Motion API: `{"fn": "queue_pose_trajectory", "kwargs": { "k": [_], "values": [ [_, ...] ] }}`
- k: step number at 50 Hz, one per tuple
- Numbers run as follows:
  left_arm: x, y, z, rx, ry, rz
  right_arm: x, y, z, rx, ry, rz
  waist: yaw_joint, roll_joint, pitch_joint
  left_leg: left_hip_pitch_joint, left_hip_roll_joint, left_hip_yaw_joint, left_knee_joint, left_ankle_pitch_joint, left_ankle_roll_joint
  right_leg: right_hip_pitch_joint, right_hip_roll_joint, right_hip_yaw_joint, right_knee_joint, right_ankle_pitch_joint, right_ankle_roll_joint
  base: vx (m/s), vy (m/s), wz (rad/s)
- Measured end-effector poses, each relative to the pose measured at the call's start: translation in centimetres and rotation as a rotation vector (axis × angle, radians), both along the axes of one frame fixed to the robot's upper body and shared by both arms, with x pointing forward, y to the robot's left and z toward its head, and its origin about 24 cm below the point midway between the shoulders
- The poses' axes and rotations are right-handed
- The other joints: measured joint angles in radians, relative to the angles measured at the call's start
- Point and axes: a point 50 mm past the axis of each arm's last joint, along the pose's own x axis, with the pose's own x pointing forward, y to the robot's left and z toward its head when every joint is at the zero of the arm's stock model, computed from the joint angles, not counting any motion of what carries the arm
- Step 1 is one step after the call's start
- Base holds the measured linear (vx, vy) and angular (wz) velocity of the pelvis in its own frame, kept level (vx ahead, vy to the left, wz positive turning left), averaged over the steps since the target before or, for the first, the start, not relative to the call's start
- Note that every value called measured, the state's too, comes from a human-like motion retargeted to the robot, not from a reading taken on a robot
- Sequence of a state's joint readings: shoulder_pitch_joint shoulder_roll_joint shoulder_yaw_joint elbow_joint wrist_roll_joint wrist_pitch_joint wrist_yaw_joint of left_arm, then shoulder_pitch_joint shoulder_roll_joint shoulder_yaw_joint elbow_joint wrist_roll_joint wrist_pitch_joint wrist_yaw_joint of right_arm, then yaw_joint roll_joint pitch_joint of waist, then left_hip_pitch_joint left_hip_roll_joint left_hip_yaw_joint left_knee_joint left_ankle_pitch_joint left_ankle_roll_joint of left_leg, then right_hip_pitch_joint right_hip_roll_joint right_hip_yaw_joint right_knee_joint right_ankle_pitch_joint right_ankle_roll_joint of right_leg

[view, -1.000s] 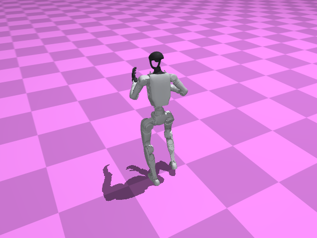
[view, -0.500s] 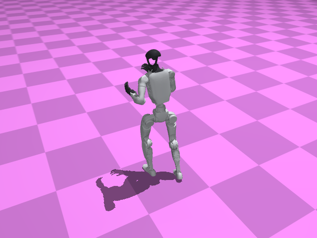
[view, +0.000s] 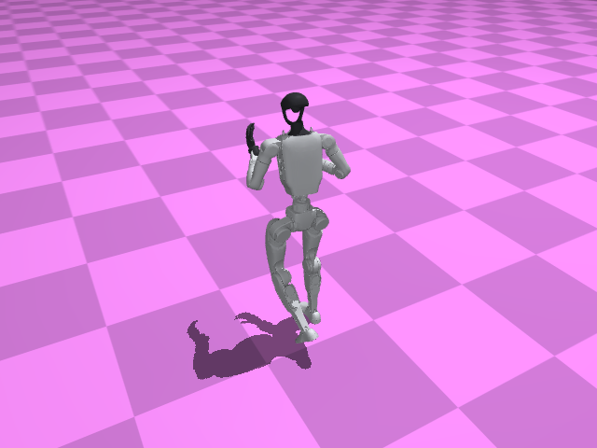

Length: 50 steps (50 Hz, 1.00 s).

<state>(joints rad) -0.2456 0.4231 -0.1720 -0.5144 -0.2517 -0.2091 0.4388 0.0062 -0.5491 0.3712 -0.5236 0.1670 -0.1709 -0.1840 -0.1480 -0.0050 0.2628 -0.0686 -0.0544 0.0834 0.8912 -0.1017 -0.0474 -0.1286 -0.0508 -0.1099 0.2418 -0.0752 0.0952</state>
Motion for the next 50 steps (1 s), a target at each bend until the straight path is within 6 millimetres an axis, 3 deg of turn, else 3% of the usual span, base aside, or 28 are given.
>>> {"fn": "queue_pose_trajectory", "kwargs": {
  "k": [2, 4, 7, 10, 13, 16, 18, 22, 23, 25, 26, 29, 32, 35, 37, 38, 40, 42, 44, 47, 50],
  "values": [
    [0.1, 0.9, -3.7, -0.03, 0.178, 0.019, 1.2, 1.2, 1.8, 0.032, -0.094, 0.021, 0.046, 0.035, 0.052, -0.074, 0.043, 0.009, 0.188, -0.086, 0.009, -0.005, 0.026, 0.016, 0.168, -0.136, -0.083, 0.85, 0.01, -0.93],
    [-0.7, 2.1, -7.8, -0.081, 0.375, 0.048, 2.2, 2.6, 4.7, 0.039, -0.235, 0.045, 0.098, 0.05, 0.085, -0.136, 0.078, 0.03, 0.267, -0.154, 0.024, 0.004, 0.037, 0.041, 0.278, -0.22, -0.095, 0.87, 0.04, -0.98],
    [-4.1, 4.4, -12.1, -0.125, 0.58, 0.109, 1.9, 4.0, 9.0, 0.084, -0.447, 0.065, 0.193, 0.025, 0.066, -0.191, 0.097, 0.073, 0.147, -0.204, 0.033, 0.075, 0.027, 0.091, 0.251, -0.22, -0.015, 0.93, 0.05, -0.91],
    [-7.2, 6.4, -13.2, -0.08, 0.673, 0.157, 0.9, 3.9, 10.9, 0.152, -0.551, 0.051, 0.311, -0.025, 0.004, -0.18, 0.083, 0.11, -0.234, -0.151, 0.018, 0.16, 0.002, 0.13, 0.125, -0.103, 0.068, 0.97, 0.09, -0.64],
    [-8.8, 7.7, -13.4, -0.019, 0.726, 0.208, 0.3, 3.7, 10.3, 0.168, -0.527, 0.064, 0.372, -0.02, -0.036, -0.087, 0.074, 0.089, -0.67, -0.068, -0.048, 0.246, 0.023, 0.157, 0.051, 0.056, 0.082, 0.97, 0.19, -0.33],
    [-8.8, 7.8, -13.4, 0.023, 0.732, 0.228, 0.2, 4.0, 8.5, 0.112, -0.44, 0.111, 0.352, 0.032, -0.02, 0.002, 0.093, 0.053, -0.813, -0.001, -0.098, 0.283, 0.071, 0.167, 0.169, 0.124, 0.001, 0.91, 0.24, 0.06],
    [-7.2, 7.1, -13.1, 0.064, 0.695, 0.219, 0.8, 4.2, 7.0, 0.063, -0.355, 0.123, 0.324, 0.044, 0.018, 0.031, 0.089, 0.043, -0.752, -0.009, -0.079, 0.222, 0.055, 0.122, 0.41, 0.047, -0.073, 0.79, 0.22, 0.26],
    [-0.6, 4.7, -10.7, 0.153, 0.54, 0.164, 2.9, 4.4, 1.4, 0.041, -0.065, 0.045, 0.292, -0.037, 0.104, -0.053, 0.017, 0.057, -0.372, -0.248, 0.033, -0.02, -0.124, 0.039, 0.909, -0.206, -0.178, 0.73, 0.16, 0.25],
    [1.0, 3.7, -9.4, 0.194, 0.464, 0.145, 3.0, 4.1, -0.1, 0.053, -0.006, 0.007, 0.283, -0.047, 0.104, -0.107, 0.028, 0.064, -0.238, -0.312, 0.017, -0.095, -0.139, 0.031, 0.983, -0.224, -0.155, 0.78, 0.12, 0.29],
    [3.3, 1.9, -5.3, 0.238, 0.294, 0.131, 2.5, 3.1, -2.1, 0.067, 0.09, -0.032, 0.263, -0.058, 0.125, -0.044, 0.0, 0.06, -0.281, -0.348, 0.025, -0.17, -0.129, 0.064, 0.963, -0.265, -0.172, 0.81, 0.13, 0.17],
    [3.6, 1.2, -3.2, 0.242, 0.2, 0.119, 1.7, 2.0, -2.2, 0.098, 0.107, -0.031, 0.232, -0.05, 0.119, -0.007, -0.001, 0.053, -0.309, -0.34, 0.014, -0.186, -0.123, 0.057, 0.907, -0.257, -0.151, 0.85, 0.15, 0.34],
    [3.1, -0.3, 1.8, 0.212, -0.038, 0.098, -1.0, -1.1, -1.5, 0.145, 0.124, -0.001, 0.108, 0.005, 0.077, 0.088, 0.021, 0.015, -0.405, -0.268, -0.018, -0.187, -0.1, -0.014, 0.615, -0.195, -0.073, 0.93, 0.13, 0.66],
    [1.8, -0.6, 3.6, 0.143, -0.153, 0.088, -2.4, -3.2, -1.5, 0.118, 0.159, -0.017, -0.012, 0.052, 0.017, 0.163, 0.039, -0.017, -0.481, -0.138, -0.045, -0.135, -0.076, -0.091, 0.197, -0.05, 0.026, 1.0, 0.04, 0.35],
    [0.7, 0.0, 2.8, 0.071, -0.14, 0.066, -2.3, -4.3, -2.3, 0.01, 0.179, -0.091, -0.081, 0.062, -0.006, 0.227, 0.016, -0.017, -0.476, -0.008, -0.049, -0.087, -0.045, -0.017, -0.127, 0.074, 0.129, 1.02, -0.02, -0.23],
    [0.0, 0.8, 1.7, 0.057, -0.098, 0.072, -1.6, -4.5, -2.7, -0.089, 0.169, -0.126, -0.094, 0.056, 0.016, 0.223, -0.005, 0.007, -0.343, 0.012, -0.03, -0.062, -0.04, 0.08, -0.2, 0.106, 0.152, 0.95, 0.0, -0.65],
    [-0.3, 1.2, 1.2, 0.058, -0.078, 0.083, -1.1, -4.4, -2.9, -0.127, 0.158, -0.135, -0.095, 0.053, 0.037, 0.197, -0.011, 0.027, -0.227, -0.005, -0.012, -0.05, -0.045, 0.1, -0.203, 0.133, 0.148, 0.87, 0.03, -0.77],
    [-0.7, 2.1, 0.1, 0.056, -0.031, 0.107, 0.1, -3.9, -3.0, -0.139, 0.139, -0.143, -0.086, 0.063, 0.092, 0.108, 0.016, 0.071, 0.054, -0.073, 0.025, -0.044, -0.045, 0.081, -0.136, 0.166, 0.074, 0.78, 0.06, -0.83],
    [-0.4, 2.7, -1.5, -0.007, 0.065, 0.094, 2.0, -2.9, -3.1, -0.114, 0.128, -0.144, -0.054, 0.105, 0.172, 0.005, 0.101, 0.093, 0.317, -0.168, 0.051, -0.096, 0.006, 0.071, 0.082, 0.04, -0.079, 0.68, 0.09, -0.96],
    [0.0, 2.7, -3.8, -0.093, 0.184, 0.062, 4.0, -1.5, -2.6, -0.131, 0.087, -0.145, -0.013, 0.119, 0.227, -0.095, 0.166, 0.095, 0.499, -0.253, 0.054, -0.162, 0.039, 0.082, 0.329, -0.123, -0.153, 0.67, 0.1, -0.78],
    [-0.5, 3.4, -6.1, -0.123, 0.291, 0.084, 5.7, 1.3, 0.6, -0.141, -0.085, -0.104, 0.029, 0.07, 0.234, -0.232, 0.218, 0.083, 0.59, -0.322, 0.031, -0.172, 0.023, 0.078, 0.512, -0.261, -0.142, 0.75, 0.09, -0.05],
    [-1.8, 4.6, -6.4, -0.071, 0.319, 0.093, 4.6, 3.0, 4.5, -0.054, -0.249, -0.022, 0.084, -0.012, 0.218, -0.294, 0.265, 0.065, 0.47, -0.343, -0.003, -0.045, -0.003, 0.038, 0.472, -0.289, -0.129, 0.81, 0.06, 0.58]
  ]
}}
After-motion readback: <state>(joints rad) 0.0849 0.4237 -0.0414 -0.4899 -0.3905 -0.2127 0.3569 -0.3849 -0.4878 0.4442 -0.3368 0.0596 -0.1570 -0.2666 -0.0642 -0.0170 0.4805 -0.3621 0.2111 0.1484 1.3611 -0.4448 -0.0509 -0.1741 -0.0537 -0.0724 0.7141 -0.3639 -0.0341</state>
